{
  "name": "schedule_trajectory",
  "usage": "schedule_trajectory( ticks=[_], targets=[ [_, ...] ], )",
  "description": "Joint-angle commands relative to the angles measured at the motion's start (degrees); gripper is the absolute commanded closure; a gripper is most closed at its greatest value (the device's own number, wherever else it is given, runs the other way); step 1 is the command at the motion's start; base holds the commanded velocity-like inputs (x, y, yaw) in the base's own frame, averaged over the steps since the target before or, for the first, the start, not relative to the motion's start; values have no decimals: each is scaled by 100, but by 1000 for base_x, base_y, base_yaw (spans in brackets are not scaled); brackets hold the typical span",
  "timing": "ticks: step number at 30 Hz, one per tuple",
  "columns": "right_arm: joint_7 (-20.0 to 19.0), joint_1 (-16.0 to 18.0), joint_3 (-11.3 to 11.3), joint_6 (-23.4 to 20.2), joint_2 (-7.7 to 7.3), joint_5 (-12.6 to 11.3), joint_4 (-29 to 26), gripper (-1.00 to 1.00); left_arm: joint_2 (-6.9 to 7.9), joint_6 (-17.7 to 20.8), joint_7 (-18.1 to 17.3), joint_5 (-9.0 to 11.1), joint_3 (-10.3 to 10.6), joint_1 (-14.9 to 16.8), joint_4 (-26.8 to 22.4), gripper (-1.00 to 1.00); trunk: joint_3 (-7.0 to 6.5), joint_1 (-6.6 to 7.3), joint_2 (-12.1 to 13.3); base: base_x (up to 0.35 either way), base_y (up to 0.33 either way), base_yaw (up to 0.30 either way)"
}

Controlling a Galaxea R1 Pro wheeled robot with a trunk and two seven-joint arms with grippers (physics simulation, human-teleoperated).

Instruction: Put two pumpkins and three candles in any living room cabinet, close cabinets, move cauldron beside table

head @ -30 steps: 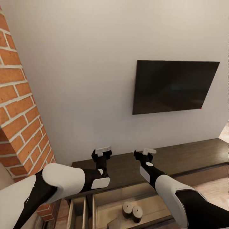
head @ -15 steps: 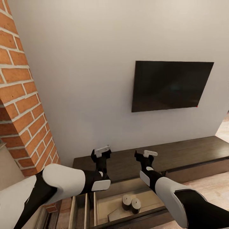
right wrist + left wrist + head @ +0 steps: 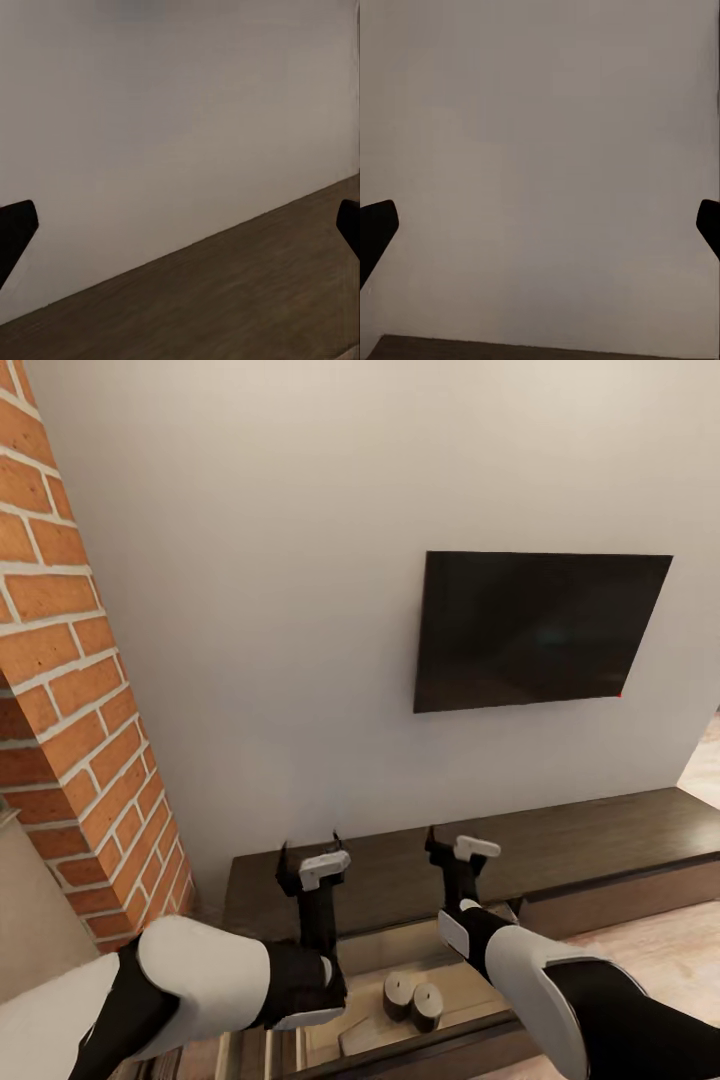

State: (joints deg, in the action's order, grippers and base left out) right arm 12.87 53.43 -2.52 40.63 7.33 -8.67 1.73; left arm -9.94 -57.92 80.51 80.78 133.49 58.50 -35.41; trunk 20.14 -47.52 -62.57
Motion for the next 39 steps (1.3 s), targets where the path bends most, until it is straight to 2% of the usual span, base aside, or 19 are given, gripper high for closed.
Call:
schedule_trajectory(
  ticks=[1,3,5,11,16,22,24,31,32,39],
  targets=[
    [5,-42,-29,432,26,-44,31,-100,-6,-3,624,-953,39,-322,0,-100,7,-1,-6,0,0,0],
    [9,-134,-29,640,44,-46,35,-100,-6,5,743,-1150,42,-491,4,-100,7,-1,-6,0,0,0],
    [11,-205,-29,736,49,-46,36,-100,-6,9,771,-1208,43,-567,5,-100,7,-1,-6,0,0,0],
    [79,-642,-29,1160,78,-29,37,-100,-4,52,757,-1355,46,-1089,7,-100,7,-1,-6,0,0,0],
    [98,-1025,-29,1466,137,-16,37,-100,127,41,759,-1446,46,-1514,25,-100,7,-1,-6,0,0,0],
    [106,-1420,-29,1636,146,-12,38,-100,300,-9,764,-1814,46,-1876,120,-100,7,-1,-6,0,0,0],
    [108,-1527,-29,1656,141,-12,38,-100,366,-20,764,-1849,46,-1907,126,-100,7,-1,-6,0,0,0],
    [118,-1845,-29,1792,147,-12,38,-100,433,-28,764,-1884,46,-2066,162,-100,7,-1,-6,0,0,0],
    [119,-2036,-29,1937,153,-10,38,-100,452,-34,764,-1889,46,-2136,190,-100,7,-1,-6,0,0,0],
    [119,-2358,-29,1937,179,-7,38,-100,458,-36,748,-1882,46,-2258,290,-100,7,-1,-6,-163,0,0]
  ],
)
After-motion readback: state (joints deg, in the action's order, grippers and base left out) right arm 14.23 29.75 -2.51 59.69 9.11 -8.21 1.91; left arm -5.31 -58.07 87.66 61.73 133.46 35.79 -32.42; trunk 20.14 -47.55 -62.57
